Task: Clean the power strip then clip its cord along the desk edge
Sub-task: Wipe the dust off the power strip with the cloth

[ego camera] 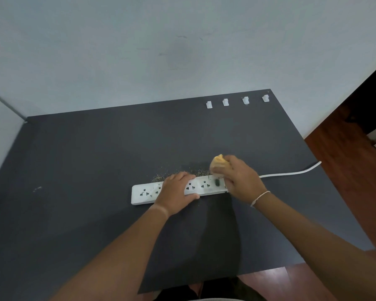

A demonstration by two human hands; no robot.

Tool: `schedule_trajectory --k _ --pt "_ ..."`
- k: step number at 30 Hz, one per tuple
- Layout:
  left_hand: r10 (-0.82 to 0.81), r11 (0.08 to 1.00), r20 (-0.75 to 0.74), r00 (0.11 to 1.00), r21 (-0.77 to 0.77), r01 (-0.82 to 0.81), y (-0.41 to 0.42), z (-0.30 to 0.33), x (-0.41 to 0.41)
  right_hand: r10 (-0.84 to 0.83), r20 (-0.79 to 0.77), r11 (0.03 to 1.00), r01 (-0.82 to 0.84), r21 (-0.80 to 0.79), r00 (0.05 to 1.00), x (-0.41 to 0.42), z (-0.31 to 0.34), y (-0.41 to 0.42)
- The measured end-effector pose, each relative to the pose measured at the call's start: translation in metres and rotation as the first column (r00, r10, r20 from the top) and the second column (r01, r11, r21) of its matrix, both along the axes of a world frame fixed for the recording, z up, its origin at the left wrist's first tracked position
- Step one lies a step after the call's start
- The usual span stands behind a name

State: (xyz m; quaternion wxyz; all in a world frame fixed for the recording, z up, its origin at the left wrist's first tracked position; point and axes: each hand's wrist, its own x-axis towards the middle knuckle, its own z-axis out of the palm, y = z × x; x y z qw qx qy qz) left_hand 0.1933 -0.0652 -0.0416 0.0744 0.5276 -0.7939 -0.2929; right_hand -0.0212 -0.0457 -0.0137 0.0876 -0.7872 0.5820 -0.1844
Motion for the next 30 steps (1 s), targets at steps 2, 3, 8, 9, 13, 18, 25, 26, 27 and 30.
schedule_trajectory --k 2,3,8,9,13,18,25,26,27,30 --pt "0.002 1.0 0.006 1.0 0.0 -0.002 -0.001 -0.001 0.0 0.118 -0.073 0.989 -0.111 0.093 0.99 0.007 -0.001 0.005" --pt "0.003 1.0 0.006 1.0 0.003 -0.003 -0.001 0.0 0.0 0.063 -0.078 0.99 -0.052 0.132 0.995 0.007 -0.002 0.003" --pt "0.004 1.0 -0.003 1.0 0.002 -0.004 0.0 -0.001 0.0 -0.112 -0.013 0.99 0.113 0.086 0.994 0.004 0.002 -0.007" --pt "0.005 1.0 -0.004 1.0 0.001 -0.005 -0.001 -0.001 0.0 -0.018 -0.029 0.997 0.02 0.071 0.999 0.008 0.0 -0.003" --pt "0.0 1.0 0.003 1.0 0.014 0.0 -0.001 0.0 0.0 -0.123 -0.059 0.978 0.131 0.161 0.991 0.011 -0.003 0.0" --pt "-0.001 1.0 0.001 1.0 0.002 0.001 -0.001 -0.002 0.0 -0.039 -0.046 0.989 0.046 0.144 0.998 0.018 0.003 0.001" --pt "0.004 1.0 -0.01 1.0 0.005 -0.004 0.0 0.001 -0.001 -0.242 -0.045 0.949 0.247 0.195 0.969 0.026 0.002 -0.007" --pt "0.002 1.0 -0.01 1.0 0.0 -0.002 0.0 0.001 0.0 -0.181 -0.045 0.963 0.187 0.196 0.982 0.031 0.004 -0.007" --pt "-0.001 1.0 -0.009 1.0 -0.004 0.001 0.0 0.0 0.0 -0.115 -0.059 0.971 0.124 0.205 0.992 0.036 0.004 -0.005" --pt "0.0 1.0 -0.003 1.0 0.016 0.0 0.0 0.002 0.001 -0.15 -0.181 0.943 0.196 0.27 0.972 0.034 0.001 -0.006"
